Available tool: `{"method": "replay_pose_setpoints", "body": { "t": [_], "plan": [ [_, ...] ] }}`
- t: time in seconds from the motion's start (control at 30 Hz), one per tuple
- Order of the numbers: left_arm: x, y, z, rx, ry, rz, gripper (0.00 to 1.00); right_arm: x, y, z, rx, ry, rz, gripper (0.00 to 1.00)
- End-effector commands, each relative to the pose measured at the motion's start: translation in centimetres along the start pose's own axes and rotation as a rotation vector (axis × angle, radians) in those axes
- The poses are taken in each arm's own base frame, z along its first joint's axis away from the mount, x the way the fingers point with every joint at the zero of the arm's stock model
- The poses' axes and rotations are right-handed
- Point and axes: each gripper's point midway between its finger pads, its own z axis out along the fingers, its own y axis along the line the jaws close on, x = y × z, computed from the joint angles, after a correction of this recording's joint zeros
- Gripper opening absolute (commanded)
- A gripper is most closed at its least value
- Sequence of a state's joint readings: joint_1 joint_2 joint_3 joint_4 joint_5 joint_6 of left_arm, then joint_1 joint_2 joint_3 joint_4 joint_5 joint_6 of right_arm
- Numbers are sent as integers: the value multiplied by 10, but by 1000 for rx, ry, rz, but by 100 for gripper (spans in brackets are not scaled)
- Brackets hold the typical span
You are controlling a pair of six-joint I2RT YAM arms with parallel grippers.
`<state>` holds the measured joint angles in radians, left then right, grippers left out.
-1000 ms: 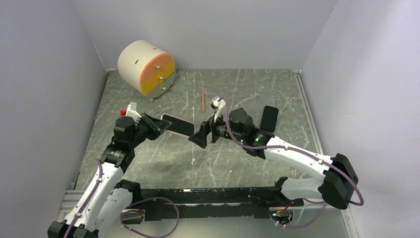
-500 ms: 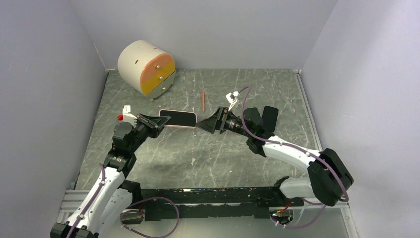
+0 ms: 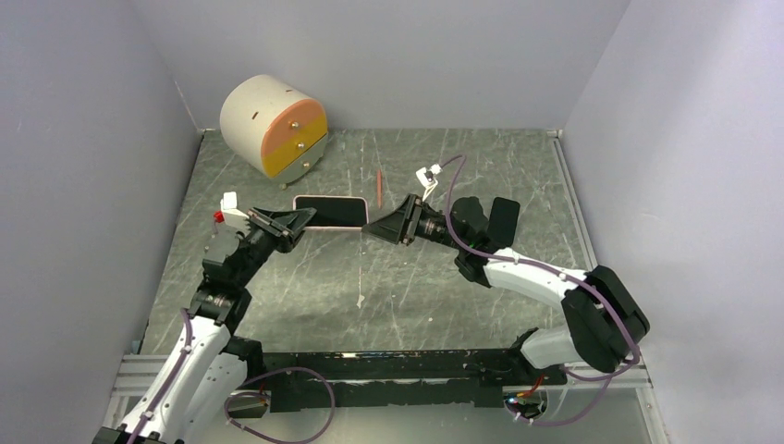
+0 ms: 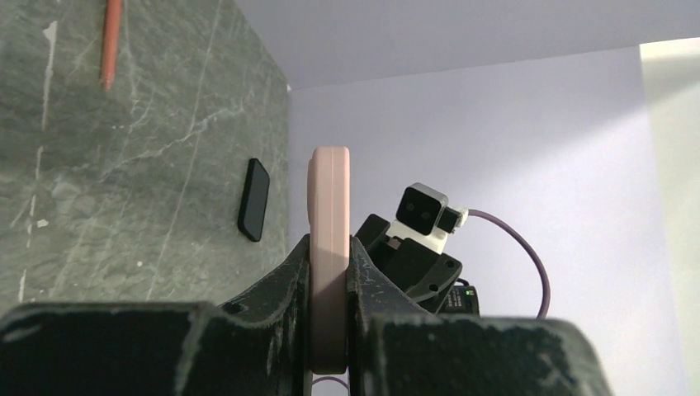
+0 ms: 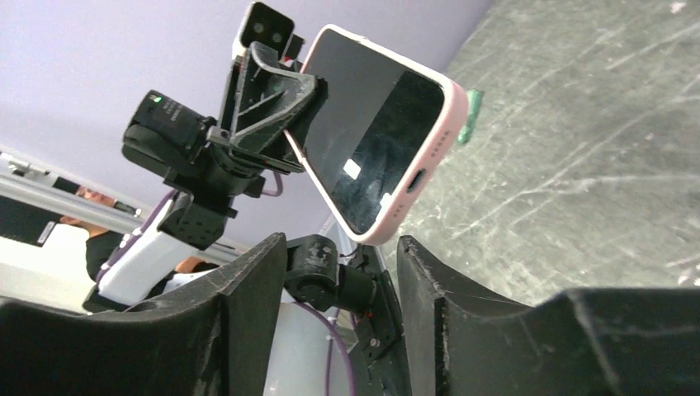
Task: Take the phone out of the phone case
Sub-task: Remove the phone case from the phone.
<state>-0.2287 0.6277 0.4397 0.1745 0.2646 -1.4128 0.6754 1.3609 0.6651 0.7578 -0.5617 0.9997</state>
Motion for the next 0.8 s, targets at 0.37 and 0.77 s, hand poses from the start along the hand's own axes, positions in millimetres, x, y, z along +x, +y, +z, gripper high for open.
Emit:
{"method": "replay_pose_setpoints", "body": {
  "t": [0.37, 0.77],
  "plan": [
    [-2, -80, -16, 250, 8, 3, 2, -29, 49, 11, -197, -50, -75, 41],
    [-3, -76, -15, 237, 3, -17, 3, -24, 60, 12, -280, -8, -132, 16]
  ]
}}
